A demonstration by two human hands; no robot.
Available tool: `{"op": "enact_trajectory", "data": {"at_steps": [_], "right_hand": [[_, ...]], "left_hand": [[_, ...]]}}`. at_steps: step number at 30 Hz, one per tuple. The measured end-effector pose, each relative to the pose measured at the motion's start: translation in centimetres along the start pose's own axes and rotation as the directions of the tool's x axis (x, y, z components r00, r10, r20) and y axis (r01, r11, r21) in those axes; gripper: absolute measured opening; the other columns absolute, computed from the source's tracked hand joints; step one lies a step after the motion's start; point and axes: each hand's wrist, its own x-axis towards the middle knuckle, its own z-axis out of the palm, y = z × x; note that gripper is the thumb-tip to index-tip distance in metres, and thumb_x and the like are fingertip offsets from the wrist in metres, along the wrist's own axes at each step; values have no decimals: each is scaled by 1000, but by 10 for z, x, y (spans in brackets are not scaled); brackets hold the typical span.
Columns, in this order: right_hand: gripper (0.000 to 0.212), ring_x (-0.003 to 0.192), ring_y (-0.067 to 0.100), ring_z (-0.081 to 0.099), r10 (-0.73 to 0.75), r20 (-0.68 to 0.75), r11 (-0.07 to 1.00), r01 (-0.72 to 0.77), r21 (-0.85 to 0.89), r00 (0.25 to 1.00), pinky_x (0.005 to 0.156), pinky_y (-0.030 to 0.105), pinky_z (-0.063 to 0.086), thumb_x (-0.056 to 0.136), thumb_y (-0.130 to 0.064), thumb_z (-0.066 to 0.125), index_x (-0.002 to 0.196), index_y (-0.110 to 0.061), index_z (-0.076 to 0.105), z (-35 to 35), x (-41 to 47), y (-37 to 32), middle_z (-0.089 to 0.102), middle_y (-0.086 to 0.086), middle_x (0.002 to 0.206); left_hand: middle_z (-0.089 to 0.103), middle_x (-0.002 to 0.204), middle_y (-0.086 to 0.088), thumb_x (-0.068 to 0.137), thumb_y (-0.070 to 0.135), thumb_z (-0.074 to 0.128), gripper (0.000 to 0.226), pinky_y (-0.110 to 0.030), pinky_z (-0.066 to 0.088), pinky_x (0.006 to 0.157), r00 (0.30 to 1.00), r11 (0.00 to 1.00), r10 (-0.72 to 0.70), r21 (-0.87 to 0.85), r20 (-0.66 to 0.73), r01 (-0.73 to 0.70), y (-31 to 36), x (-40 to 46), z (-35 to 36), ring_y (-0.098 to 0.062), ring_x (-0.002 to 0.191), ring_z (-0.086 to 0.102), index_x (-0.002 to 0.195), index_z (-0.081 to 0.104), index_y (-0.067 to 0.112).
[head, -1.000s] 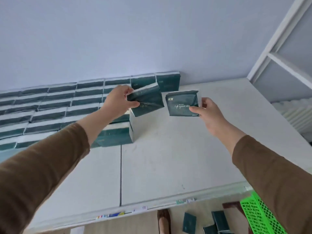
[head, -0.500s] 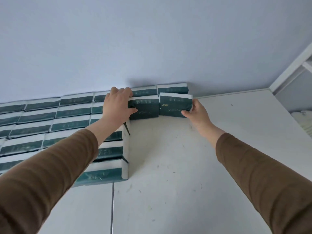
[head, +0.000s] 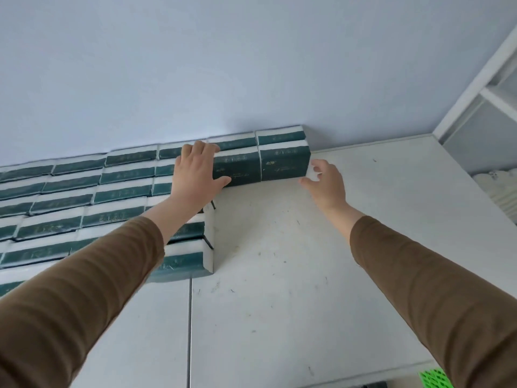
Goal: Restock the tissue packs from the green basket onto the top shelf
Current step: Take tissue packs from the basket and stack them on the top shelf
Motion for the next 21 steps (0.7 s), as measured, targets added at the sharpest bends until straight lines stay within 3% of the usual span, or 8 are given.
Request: {"op": "enact_trajectory", "data": {"at_steps": [6,12,17,21], "right_hand": [[30,115,19,52,-186,20,970,187,-155,982,91,27,41,91,-24,65,121,-22,62,-61,-132,8,59,-2,122],[27,109,15,50,-247,-27,934,231,-273,969,92,31,41,90,-24,64,117,-25,63,-131,-287,48,59,-8,117],[25,108,21,53,-185,-78,923,146,-356,980,94,40,42,87,-20,66,112,-21,65,-191,-387,107,61,-2,112],[23,107,19,52,-46,-86,906,5,-423,995,92,40,43,91,-24,65,114,-22,64,-235,-443,168,61,-3,112]], "left_hand": [[51,129,1,87,40,65,53,-39,34,104,978,978,208,-5,26,-208,53,-111,-25,-24,123,41,133,50,21],[56,125,3,87,40,66,46,-41,40,100,936,934,349,-104,44,-343,125,-246,-32,-23,120,46,127,55,22],[56,119,5,85,35,68,42,-37,41,94,869,862,489,-188,71,-470,199,-326,-17,-21,115,48,123,57,23],[57,120,4,86,29,67,39,-38,46,91,819,810,559,-299,134,-504,263,-370,15,-22,113,50,123,58,21]]}}
